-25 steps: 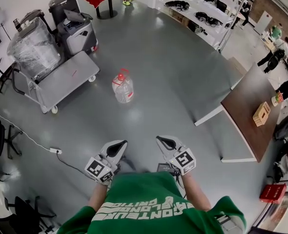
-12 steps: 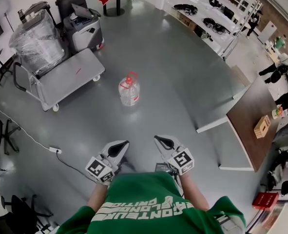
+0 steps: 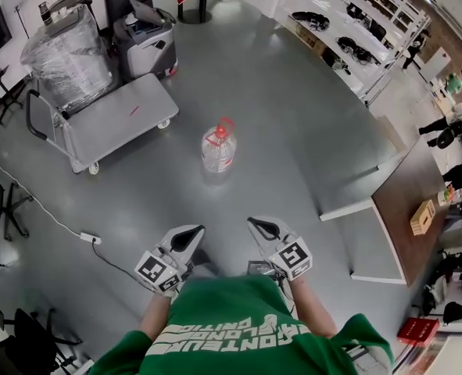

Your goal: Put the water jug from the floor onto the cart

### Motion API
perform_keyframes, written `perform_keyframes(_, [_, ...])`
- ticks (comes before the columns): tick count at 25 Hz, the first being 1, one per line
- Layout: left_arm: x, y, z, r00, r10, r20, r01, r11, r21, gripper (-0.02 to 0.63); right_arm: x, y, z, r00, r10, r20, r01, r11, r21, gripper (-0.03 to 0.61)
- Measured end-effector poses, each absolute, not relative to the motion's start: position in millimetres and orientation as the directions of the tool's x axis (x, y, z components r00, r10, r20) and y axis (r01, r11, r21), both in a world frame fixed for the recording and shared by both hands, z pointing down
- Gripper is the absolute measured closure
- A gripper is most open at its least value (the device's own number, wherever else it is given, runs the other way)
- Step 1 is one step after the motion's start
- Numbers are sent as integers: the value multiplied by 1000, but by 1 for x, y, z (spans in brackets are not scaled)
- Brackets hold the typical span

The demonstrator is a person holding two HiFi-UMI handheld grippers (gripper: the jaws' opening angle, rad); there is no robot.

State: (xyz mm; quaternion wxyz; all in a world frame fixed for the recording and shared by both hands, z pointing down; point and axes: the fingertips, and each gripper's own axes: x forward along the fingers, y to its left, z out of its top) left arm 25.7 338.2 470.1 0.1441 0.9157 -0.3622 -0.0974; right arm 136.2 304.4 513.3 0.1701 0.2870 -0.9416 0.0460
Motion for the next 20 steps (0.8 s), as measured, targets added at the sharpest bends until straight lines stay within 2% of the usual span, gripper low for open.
perform_keyframes(20, [-34, 306, 471, 659, -746, -100, -681, -647, 342, 603, 71, 268, 509, -816, -463, 347, -480, 876, 41, 586])
